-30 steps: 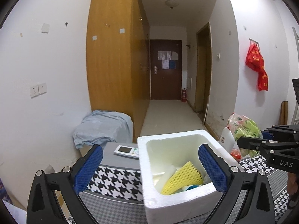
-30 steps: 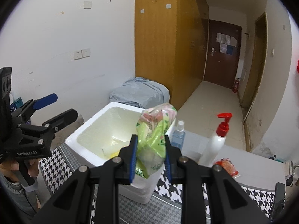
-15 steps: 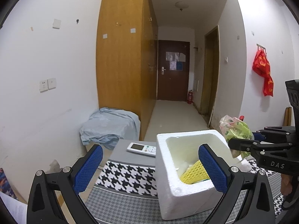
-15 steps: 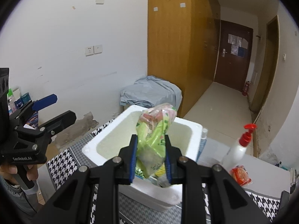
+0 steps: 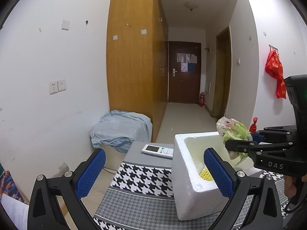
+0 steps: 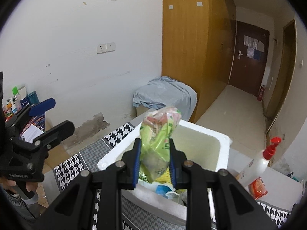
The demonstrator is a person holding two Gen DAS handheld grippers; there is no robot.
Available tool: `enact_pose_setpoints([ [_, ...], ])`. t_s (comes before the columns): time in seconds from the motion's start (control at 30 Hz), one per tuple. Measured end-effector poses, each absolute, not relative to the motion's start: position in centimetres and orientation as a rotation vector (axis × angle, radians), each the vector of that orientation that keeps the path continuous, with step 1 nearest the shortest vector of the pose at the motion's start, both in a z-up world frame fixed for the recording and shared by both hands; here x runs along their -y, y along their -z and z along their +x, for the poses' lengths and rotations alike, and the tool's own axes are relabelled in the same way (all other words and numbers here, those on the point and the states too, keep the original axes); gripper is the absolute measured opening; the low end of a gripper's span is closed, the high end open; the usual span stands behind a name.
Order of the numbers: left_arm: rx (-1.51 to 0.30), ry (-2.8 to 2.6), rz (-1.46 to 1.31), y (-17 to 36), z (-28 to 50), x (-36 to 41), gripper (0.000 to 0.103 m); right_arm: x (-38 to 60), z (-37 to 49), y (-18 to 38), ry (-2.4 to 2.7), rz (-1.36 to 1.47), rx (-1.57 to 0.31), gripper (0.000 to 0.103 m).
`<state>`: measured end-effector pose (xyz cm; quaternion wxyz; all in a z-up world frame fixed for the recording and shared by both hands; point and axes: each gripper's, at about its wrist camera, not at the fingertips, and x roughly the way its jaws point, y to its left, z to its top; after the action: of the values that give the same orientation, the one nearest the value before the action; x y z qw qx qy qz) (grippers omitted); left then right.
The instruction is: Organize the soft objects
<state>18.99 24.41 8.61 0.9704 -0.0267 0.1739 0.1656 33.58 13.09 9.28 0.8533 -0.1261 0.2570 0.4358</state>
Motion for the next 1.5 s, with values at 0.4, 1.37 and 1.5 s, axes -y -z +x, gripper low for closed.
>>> enact_pose_setpoints([
  [0.4,-0.359,-0.334,-0.054,-8.6,19.1,-24.3,0.102,-14.0,34.3,-8.5,-0.895,-0.297,-0.569,0.058],
  [1.37,-0.364,-0.320,-0.045,-8.8,19.2,-23.2,0.102,-11.2,33.6,-9.4,-0.820,-0.254,-0.550,0.103],
  [1.5,-0.363,-0.306,-0.038,-9.0,19.2,-22.7,0.102,-9.7,33.5,-9.9,-0.794,-0.238,-0.542,0.103],
])
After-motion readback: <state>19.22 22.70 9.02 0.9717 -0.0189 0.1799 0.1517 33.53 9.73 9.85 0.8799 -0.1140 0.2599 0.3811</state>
